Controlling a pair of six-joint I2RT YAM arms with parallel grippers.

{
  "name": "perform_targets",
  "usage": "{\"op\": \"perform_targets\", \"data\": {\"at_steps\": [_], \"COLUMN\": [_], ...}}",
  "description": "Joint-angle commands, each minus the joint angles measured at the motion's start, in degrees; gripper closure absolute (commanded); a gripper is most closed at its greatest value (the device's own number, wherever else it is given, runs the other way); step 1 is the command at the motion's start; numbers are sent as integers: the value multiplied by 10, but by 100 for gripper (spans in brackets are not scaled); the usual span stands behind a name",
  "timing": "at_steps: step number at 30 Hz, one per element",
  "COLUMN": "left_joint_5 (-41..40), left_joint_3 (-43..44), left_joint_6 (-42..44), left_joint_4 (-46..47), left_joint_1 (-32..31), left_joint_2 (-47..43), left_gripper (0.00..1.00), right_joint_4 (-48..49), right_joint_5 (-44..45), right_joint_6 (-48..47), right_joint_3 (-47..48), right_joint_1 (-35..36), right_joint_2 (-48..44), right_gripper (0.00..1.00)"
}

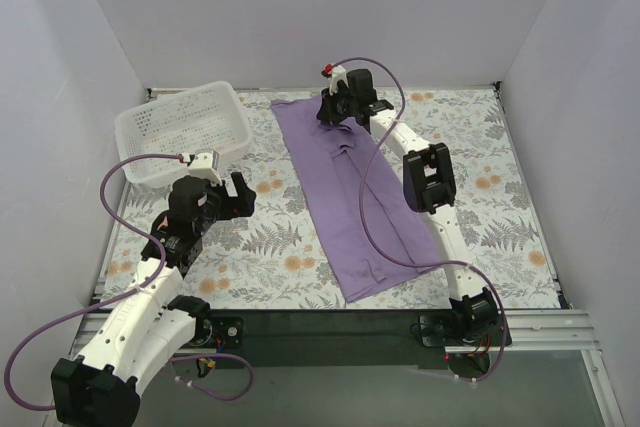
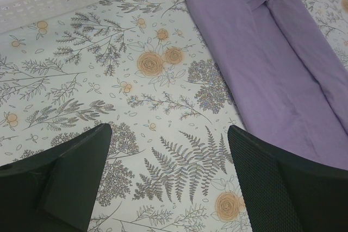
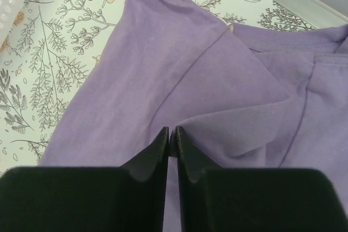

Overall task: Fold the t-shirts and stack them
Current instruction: Fold the tshirt

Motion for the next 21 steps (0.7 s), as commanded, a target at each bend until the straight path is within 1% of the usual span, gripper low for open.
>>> {"op": "perform_targets", "data": {"at_steps": [1,2,3,6,8,9,12,16,19,21], "left_joint_5": [3,3,3,3,3,3,3,3,3,22], "left_joint_3": [6,5,5,5,5,6,5,5,5,5], "left_joint_6": [2,2,2,1,1,2,2,4,4,4], "left_joint_4": [6,6,6,6,6,7,6,6,7,7], "left_joint_1": [3,2,3,2,2,3,3,2,2,3], "left_joint_2": [-4,-4,-4,-4,-4,-4,-6,-8,-7,-7], "left_gripper": [12,12,12,12,12,12,12,12,12,12], "right_joint_4": [38,40,43,43,42,41,38,35,33,32], "right_joint_5": [18,15,11,-10,-30,-42,-86,-171,-183,-183], "right_joint_6": [32,43,48,55,57,59,56,34,20,19], "right_joint_3": [11,10,10,10,10,12,11,-7,-45,-77], "right_joint_1": [7,8,8,8,2,0,-19,-57,-79,-91], "right_joint_2": [-30,-29,-28,-33,-39,-43,-57,-79,-107,-125], "right_gripper": [83,80,73,63,58,54,47,46,46,46]}}
